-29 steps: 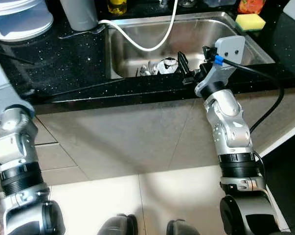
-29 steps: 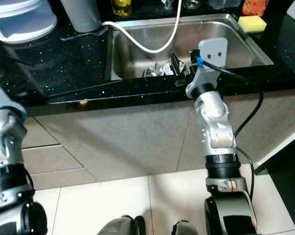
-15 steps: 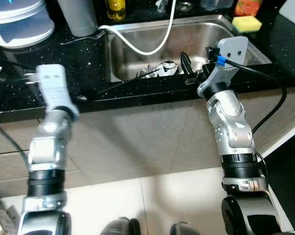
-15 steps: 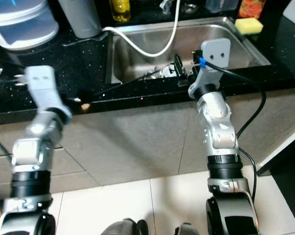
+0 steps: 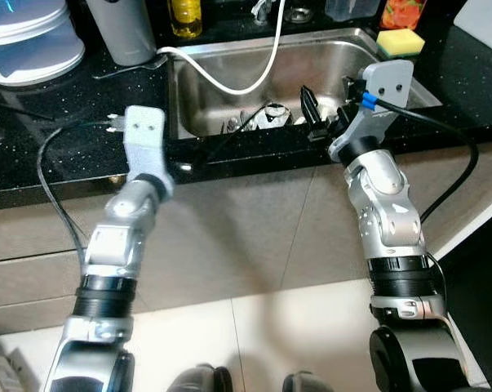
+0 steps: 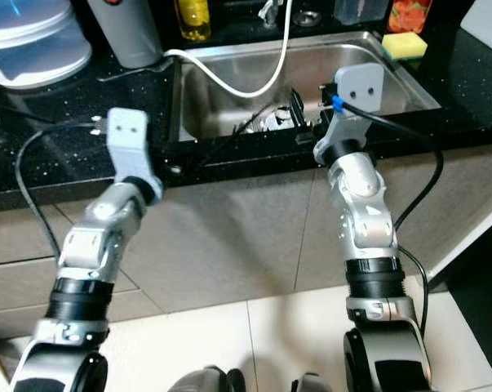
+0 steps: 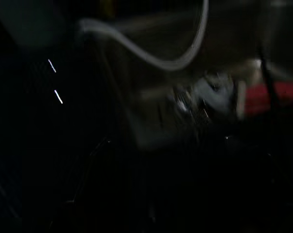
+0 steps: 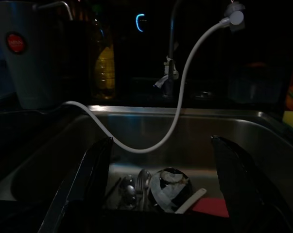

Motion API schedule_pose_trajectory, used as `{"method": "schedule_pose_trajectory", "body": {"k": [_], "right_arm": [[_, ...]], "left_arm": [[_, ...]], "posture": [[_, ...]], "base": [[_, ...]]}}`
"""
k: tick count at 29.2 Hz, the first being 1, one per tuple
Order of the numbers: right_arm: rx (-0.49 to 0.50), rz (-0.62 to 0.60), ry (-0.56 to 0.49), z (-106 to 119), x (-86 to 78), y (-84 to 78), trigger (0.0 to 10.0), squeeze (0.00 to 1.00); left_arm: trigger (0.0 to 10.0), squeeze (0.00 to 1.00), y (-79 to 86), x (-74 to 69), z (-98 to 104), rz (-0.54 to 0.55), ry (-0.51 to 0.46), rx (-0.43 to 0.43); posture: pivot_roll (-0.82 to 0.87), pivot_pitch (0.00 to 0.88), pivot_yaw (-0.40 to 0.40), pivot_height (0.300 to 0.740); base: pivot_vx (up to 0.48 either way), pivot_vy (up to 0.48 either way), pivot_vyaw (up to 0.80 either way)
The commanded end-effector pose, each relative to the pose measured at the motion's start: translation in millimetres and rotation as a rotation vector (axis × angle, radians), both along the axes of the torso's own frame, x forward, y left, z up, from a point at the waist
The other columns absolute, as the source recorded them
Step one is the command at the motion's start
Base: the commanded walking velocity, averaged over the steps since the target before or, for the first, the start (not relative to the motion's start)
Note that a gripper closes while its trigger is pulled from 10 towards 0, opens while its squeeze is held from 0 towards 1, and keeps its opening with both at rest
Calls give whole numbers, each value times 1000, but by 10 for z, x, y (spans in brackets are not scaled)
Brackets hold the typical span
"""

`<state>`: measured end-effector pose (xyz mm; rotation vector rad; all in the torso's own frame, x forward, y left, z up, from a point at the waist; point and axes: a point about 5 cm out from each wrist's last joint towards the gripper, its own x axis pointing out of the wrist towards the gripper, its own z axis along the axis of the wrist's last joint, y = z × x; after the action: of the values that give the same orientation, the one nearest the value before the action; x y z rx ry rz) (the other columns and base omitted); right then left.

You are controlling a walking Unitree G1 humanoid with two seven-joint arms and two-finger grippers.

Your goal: Kitchen organization

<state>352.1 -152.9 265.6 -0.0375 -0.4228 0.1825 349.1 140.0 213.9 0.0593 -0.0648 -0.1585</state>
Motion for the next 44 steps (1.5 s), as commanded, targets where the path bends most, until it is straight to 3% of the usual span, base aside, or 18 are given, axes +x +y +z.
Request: {"method": "schedule_pose_trajectory", "body": {"k": [1, 7, 10, 13, 15, 16, 18, 22, 25, 35, 44], "right_arm": [[0, 10, -7, 6, -7, 24, 10000, 0], [7, 17, -5, -5, -10, 46, 10000, 0], [9, 23, -6, -6, -9, 58, 10000, 0], [10, 28, -6, -6, -5, 68, 10000, 0], [12, 36, -5, -5, 7, 85, 10000, 0], [13, 40, -5, -5, 10, 95, 10000, 0], [15, 43, -5, -5, 12, 103, 10000, 0], [32, 72, -12, -2, 6, 172, 10000, 0], [55, 88, -26, 16, -4, 200, 10000, 0], [96, 140, -59, 41, -56, 298, 10000, 0], [87, 148, -61, 34, -50, 290, 10000, 0]], "left_arm": [[10000, 0, 155, -9, 206, 73, -124, 22], [10000, 0, 359, -98, 582, 154, -323, 69], [10000, 0, 406, -132, 679, 160, -360, 92], [10000, 0, 380, -167, 731, 93, -346, 89], [10000, 0, 315, -282, 808, -22, -339, 66], [10000, 0, 315, -317, 834, -26, -342, 59], [10000, 0, 318, -338, 849, -25, -344, 56], [10000, 0, 466, -421, 879, 85, -367, 69], [10000, 0, 545, -466, 852, 125, -363, 32], [10000, 0, 509, -551, 822, 152, -380, 8], [10000, 0, 521, -556, 795, 193, -388, -5]], "posture": [[6, 101, 80, 740], [17, 100, 77, 740], [22, 99, 74, 740], [26, 98, 70, 740], [36, 96, 66, 740], [40, 95, 64, 740], [41, 95, 64, 740], [50, 90, 60, 740], [53, 86, 58, 740], [47, 57, 48, 740], [49, 47, 42, 740]], "base": [[0, 0, 0], [0, 0, 0], [0, 0, 0], [0, 0, 0], [0, 0, 0], [0, 0, 0], [0, 0, 0], [0, 0, 0], [0, 0, 0], [0, 0, 0], [0, 0, 0]]}}
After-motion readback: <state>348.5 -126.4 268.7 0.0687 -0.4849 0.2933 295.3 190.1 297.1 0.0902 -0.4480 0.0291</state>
